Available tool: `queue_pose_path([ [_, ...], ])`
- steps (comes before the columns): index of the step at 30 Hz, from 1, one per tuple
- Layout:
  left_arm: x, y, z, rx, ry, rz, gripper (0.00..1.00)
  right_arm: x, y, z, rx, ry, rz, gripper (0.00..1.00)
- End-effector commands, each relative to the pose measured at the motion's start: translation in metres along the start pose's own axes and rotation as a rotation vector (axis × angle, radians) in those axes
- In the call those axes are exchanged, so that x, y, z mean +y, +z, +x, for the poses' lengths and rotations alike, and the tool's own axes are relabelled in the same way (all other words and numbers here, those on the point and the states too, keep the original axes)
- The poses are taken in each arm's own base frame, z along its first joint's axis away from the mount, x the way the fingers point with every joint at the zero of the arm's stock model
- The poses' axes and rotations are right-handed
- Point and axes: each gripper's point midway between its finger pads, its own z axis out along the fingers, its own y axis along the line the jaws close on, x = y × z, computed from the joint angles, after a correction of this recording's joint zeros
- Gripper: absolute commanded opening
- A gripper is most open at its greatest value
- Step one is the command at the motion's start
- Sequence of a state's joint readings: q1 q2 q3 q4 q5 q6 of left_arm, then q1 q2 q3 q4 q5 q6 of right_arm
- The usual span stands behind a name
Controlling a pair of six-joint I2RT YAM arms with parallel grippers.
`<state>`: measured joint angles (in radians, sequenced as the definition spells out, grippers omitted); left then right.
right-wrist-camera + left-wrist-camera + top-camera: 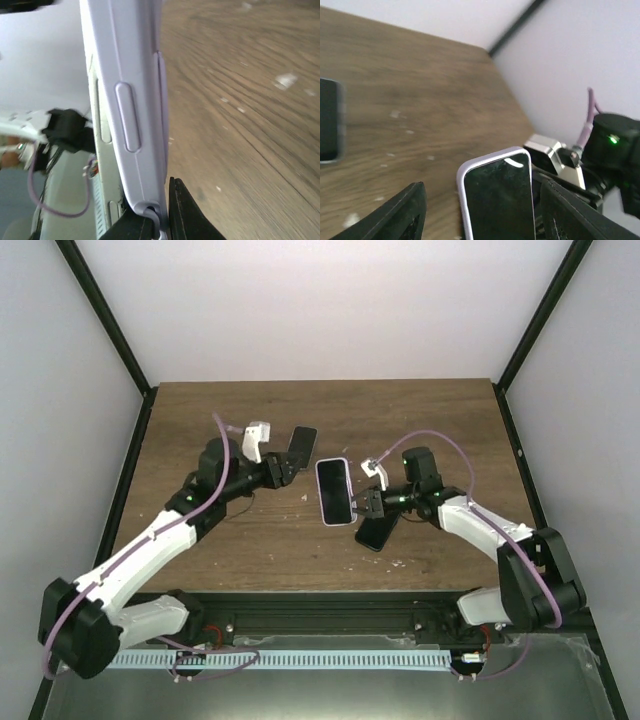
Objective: Take the phone out of the phone case
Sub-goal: Remove the phone case from the phone.
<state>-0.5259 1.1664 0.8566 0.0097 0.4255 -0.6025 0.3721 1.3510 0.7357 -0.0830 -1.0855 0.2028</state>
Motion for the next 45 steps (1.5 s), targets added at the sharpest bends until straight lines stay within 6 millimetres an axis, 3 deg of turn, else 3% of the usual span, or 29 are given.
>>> queue_pose_path([
  [1, 0.050, -0.024, 0.011, -0.098, 0.153, -0.402, 0.64, -0.042, -0.006, -0.022, -0.158, 0.085, 0.210, 0.01],
  [5, 0.050, -0.017, 0.064, 0.009, 0.299, -0.498, 0.57, -0.102, -0.011, -0.017, -0.168, 0.293, 0.464, 0.01],
  [8, 0.038, -0.008, 0.089, 0.070, 0.372, -0.480, 0.54, -0.126, -0.007, -0.010, -0.121, 0.376, 0.527, 0.01],
  [14, 0.028, 0.018, 0.109, 0.148, 0.490, -0.474, 0.53, -0.127, -0.001, -0.004, -0.113, 0.408, 0.495, 0.01],
  [23, 0.025, 0.075, 0.139, 0.212, 0.479, -0.398, 0.65, -0.126, -0.001, -0.005, -0.107, 0.456, 0.489, 0.01],
  [28, 0.020, 0.099, 0.149, 0.183, 0.506, -0.306, 0.73, -0.123, 0.001, -0.007, -0.103, 0.462, 0.471, 0.01],
  [32, 0.018, 0.118, 0.148, 0.213, 0.547, -0.316, 0.72, -0.126, 0.007, 0.001, -0.071, 0.544, 0.428, 0.01],
  [41, 0.037, 0.123, 0.156, 0.240, 0.550, -0.390, 0.62, -0.135, 0.018, 0.021, 0.022, 0.677, 0.367, 0.01],
  [45, 0.047, 0.120, 0.164, 0.273, 0.581, -0.417, 0.64, -0.135, 0.021, 0.022, 0.039, 0.696, 0.351, 0.01],
])
